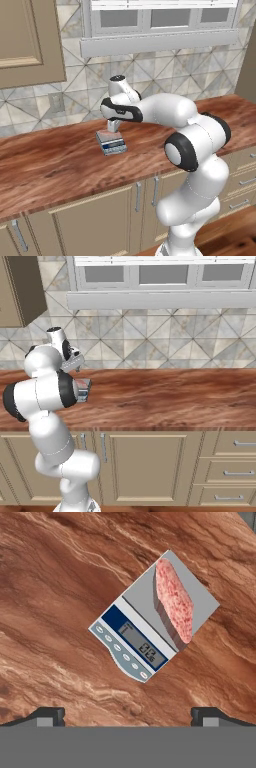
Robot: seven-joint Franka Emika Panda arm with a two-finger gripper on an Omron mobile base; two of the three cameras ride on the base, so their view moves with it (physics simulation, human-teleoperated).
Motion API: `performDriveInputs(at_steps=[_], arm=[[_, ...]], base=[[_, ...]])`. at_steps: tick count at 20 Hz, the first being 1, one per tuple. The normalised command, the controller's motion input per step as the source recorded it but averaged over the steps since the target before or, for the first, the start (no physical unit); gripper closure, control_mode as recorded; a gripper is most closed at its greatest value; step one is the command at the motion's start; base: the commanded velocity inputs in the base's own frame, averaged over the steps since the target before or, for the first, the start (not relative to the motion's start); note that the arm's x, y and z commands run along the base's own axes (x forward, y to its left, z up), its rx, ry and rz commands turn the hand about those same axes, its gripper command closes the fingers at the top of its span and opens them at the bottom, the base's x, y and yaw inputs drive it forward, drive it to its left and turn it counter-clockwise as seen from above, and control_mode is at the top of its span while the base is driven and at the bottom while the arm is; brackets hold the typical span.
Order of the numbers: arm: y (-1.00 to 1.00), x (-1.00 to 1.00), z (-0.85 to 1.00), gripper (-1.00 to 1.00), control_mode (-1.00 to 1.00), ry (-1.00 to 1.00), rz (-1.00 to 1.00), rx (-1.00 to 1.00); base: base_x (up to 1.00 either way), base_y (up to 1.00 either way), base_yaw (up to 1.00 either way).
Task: Take the steak from the fridge and place it on the digital scale on the counter by the fridge. Wait a few seconds for a reading, then move it to the plate on the dining counter.
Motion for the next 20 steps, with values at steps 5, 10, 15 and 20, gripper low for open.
performDriveInputs(at_steps=[5,10,15,20], arm=[[0.00,0.00,0.00,-1.00,-1.00,0.00,0.00,0.00],[0.00,0.00,0.00,-1.00,-1.00,0.00,0.00,0.00],[0.00,0.00,0.00,-1.00,-1.00,0.00,0.00,0.00],[0.00,0.00,0.00,-1.00,-1.00,0.00,0.00,0.00]], base=[[0.00,0.00,0.00],[0.00,0.00,0.00],[0.00,0.00,0.00],[0.00,0.00,0.00]])
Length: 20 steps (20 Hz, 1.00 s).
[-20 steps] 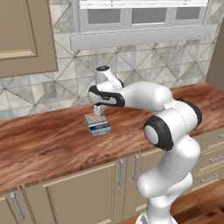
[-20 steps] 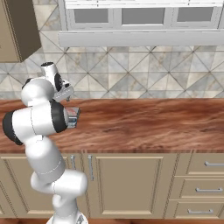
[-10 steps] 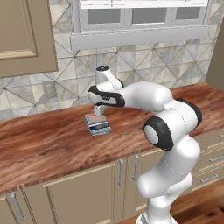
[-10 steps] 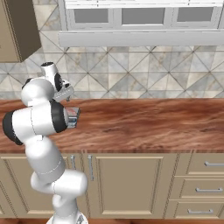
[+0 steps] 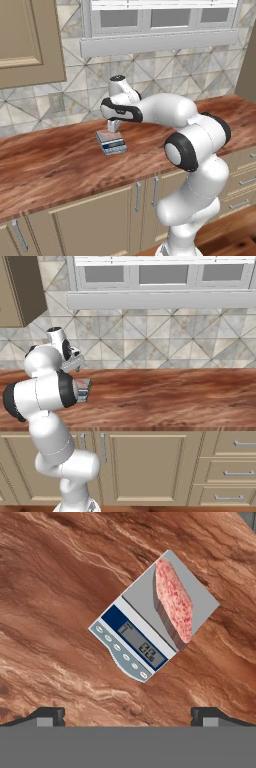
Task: Take the steak from the fridge and place it on the digital scale on the counter by the fridge. Wait a few seconds for a reading, then move it to the plate on the dining counter.
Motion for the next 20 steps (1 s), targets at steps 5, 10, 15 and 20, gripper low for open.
performDriveInputs(at_steps=[5,10,15,20], arm=[[0.00,0.00,0.00,-1.00,-1.00,0.00,0.00,0.00],[0.00,0.00,0.00,-1.00,-1.00,0.00,0.00,0.00],[0.00,0.00,0.00,-1.00,-1.00,0.00,0.00,0.00],[0.00,0.00,0.00,-1.00,-1.00,0.00,0.00,0.00]], base=[[0.00,0.00,0.00],[0.00,0.00,0.00],[0.00,0.00,0.00],[0.00,0.00,0.00]])
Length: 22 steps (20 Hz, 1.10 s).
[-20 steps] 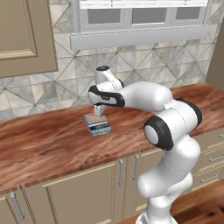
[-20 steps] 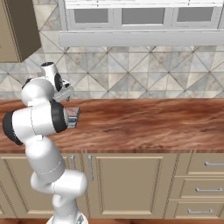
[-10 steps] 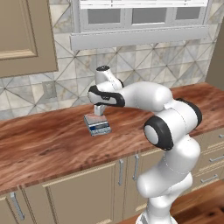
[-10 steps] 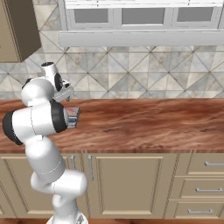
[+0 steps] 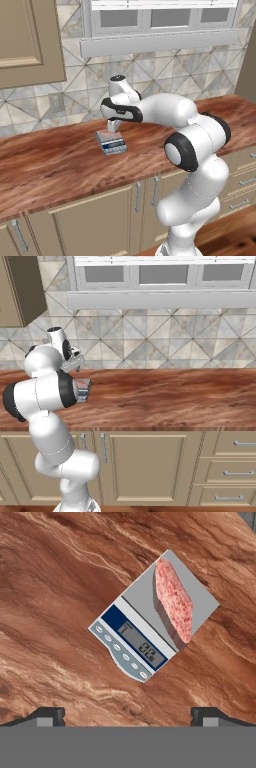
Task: Take the steak from the fridge and place it on the digital scale on the counter by the fridge. Wait a few seconds for a reading, then move it to the plate on the dining counter.
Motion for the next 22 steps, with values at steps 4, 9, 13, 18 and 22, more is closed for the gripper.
performDriveInputs(at_steps=[4,9,13,18,22], arm=[[0.00,0.00,0.00,-1.00,-1.00,0.00,0.00,0.00],[0.00,0.00,0.00,-1.00,-1.00,0.00,0.00,0.00],[0.00,0.00,0.00,-1.00,-1.00,0.00,0.00,0.00],[0.00,0.00,0.00,-1.00,-1.00,0.00,0.00,0.00],[0.00,0.00,0.00,-1.00,-1.00,0.00,0.00,0.00]], base=[[0.00,0.00,0.00],[0.00,0.00,0.00],[0.00,0.00,0.00],[0.00,0.00,0.00],[0.00,0.00,0.00]])
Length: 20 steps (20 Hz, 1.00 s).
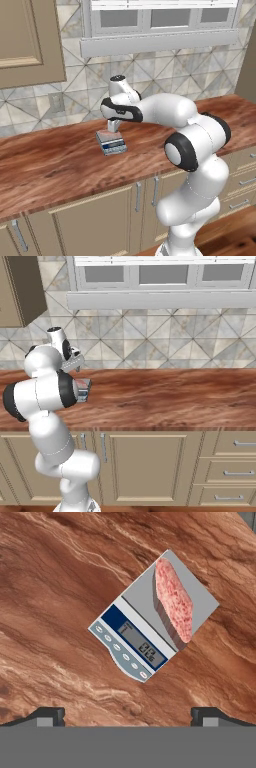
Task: Take the steak from the fridge and place it on the digital scale on the counter by the fridge. Wait a few seconds for a reading, then move it to the plate on the dining counter.
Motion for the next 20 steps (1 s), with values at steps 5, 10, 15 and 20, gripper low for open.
performDriveInputs(at_steps=[5,10,15,20], arm=[[0.00,0.00,0.00,-1.00,-1.00,0.00,0.00,0.00],[0.00,0.00,0.00,-1.00,-1.00,0.00,0.00,0.00],[0.00,0.00,0.00,-1.00,-1.00,0.00,0.00,0.00],[0.00,0.00,0.00,-1.00,-1.00,0.00,0.00,0.00]], base=[[0.00,0.00,0.00],[0.00,0.00,0.00],[0.00,0.00,0.00],[0.00,0.00,0.00]])
